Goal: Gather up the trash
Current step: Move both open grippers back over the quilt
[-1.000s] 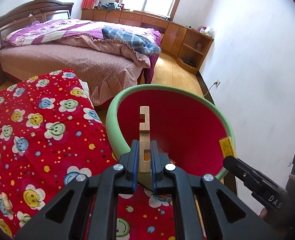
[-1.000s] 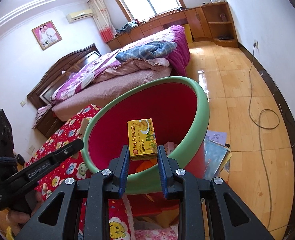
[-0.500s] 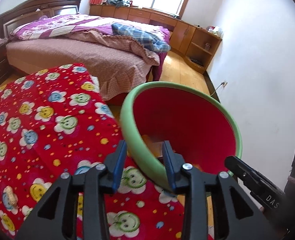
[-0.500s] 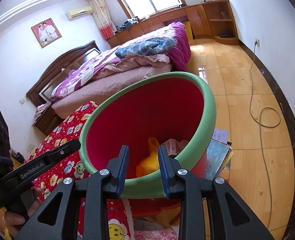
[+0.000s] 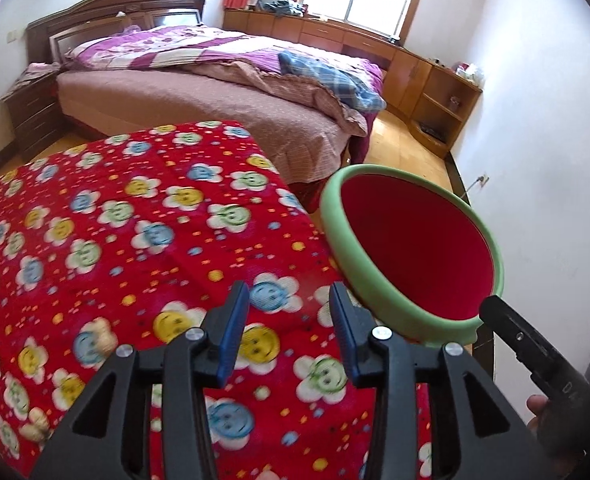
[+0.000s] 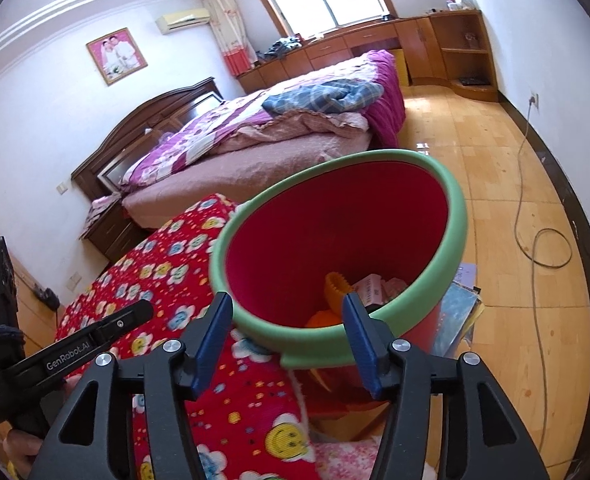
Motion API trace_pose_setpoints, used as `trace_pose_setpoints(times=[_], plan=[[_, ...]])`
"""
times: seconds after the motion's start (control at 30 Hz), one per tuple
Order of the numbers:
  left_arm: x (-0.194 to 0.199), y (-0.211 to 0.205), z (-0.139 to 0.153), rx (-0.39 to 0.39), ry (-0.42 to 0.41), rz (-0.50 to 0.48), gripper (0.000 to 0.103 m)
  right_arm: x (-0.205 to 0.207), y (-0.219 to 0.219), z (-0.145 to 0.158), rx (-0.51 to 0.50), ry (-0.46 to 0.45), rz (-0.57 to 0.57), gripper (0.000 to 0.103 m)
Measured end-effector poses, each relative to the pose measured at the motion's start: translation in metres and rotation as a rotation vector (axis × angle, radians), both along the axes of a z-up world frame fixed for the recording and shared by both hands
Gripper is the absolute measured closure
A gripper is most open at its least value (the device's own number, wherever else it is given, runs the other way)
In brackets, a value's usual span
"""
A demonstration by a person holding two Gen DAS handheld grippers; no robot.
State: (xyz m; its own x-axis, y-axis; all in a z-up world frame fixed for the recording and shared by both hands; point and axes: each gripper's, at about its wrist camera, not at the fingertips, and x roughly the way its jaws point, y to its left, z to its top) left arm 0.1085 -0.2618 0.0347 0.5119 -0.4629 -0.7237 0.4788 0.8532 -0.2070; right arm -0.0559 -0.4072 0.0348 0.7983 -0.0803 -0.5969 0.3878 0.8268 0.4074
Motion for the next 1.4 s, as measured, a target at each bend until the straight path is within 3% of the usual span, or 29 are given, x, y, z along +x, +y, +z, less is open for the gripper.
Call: trace_pose_setpoints(times=[0.13, 0.83, 1.4], plan=[[-0.006, 0.022, 0.006, 0.005, -0.008, 0.038, 0.062, -0.001, 0.014, 0.006, -0.014, -0.007, 0.027, 0.037], [-0.045, 0.128, 0.023, 0.041, -0.069, 0.249, 0.062, -0.003, 0.109, 0.028, -0.102, -0.038, 0.188, 0.031], [-0.087, 0.187, 0.004, 0.086, -0.131, 0.391, 0.062, -0.021, 0.170, 0.017, -0.195, -0.058, 0.270, 0.025]])
